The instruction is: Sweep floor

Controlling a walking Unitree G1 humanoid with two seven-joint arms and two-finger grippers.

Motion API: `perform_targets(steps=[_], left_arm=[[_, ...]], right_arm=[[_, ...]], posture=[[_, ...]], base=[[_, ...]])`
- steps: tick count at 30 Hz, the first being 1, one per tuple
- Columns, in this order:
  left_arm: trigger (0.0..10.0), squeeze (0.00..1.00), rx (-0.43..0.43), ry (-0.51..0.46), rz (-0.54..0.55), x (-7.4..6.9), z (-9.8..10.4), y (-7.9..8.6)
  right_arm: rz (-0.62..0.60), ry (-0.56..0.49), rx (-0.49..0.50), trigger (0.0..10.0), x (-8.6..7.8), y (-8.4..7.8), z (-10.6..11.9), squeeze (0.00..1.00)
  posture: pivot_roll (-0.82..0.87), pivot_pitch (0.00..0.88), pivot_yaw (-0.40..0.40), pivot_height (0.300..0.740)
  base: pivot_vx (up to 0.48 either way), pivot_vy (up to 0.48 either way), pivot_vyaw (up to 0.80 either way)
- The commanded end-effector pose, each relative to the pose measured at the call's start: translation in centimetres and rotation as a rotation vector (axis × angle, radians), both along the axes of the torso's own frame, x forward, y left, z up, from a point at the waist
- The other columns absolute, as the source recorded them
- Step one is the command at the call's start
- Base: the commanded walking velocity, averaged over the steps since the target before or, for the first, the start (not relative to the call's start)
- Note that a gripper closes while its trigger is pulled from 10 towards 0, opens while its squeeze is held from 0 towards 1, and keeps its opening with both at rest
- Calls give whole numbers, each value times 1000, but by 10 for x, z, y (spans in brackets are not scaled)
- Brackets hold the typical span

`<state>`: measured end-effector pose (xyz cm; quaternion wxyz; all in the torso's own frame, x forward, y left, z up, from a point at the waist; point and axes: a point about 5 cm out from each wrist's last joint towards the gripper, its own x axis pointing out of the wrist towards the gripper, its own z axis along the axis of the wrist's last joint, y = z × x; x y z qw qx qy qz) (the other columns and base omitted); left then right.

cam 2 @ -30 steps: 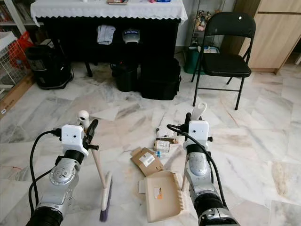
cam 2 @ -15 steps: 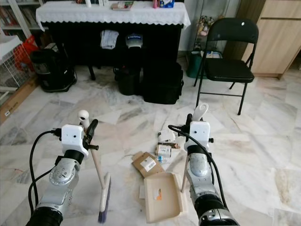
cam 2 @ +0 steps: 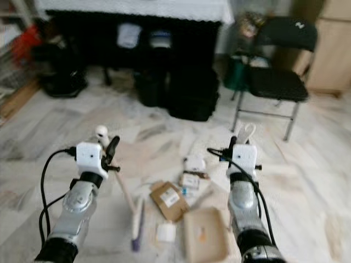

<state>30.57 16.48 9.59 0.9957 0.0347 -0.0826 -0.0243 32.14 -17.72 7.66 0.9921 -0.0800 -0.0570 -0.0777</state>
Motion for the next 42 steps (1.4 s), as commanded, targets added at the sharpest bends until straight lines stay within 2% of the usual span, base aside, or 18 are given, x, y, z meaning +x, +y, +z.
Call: perform_targets(steps=[1, 15, 24, 29, 34, 42], left_arm=[[10000, 0, 36, -40, -7, 2, 8, 0], [10000, 0, 43, -32, -17, 3, 8, 4], [10000, 0, 42, -18, -20, -2, 4, 5], [10000, 0, 45, -19, -13, -2, 4, 8], [10000, 0, 49, -24, -7, -3, 5, 10], [10000, 0, 57, -26, 5, -5, 6, 16]], right_arm=[[-36, -22, 33, 10000, -1, -5, 2, 0], [-180, 122, -11, 10000, -27, -28, -32, 0], [-249, 212, 1, 10000, -42, -41, -51, 0], [-229, 188, 4, 10000, -42, -42, -49, 0], [-219, 99, -26, 10000, -36, -43, -35, 0], [-197, 90, -32, 10000, -33, -41, -33, 0]], posture=[[106, 0, 25, 740], [86, 0, 41, 740], [92, 0, 40, 740], [89, 0, 40, 740], [93, 0, 41, 740], [101, 0, 40, 740]], base=[[0, 0, 0], [0, 0, 0], [0, 0, 0], [0, 0, 0], [0, 0, 0], [0, 0, 0]])
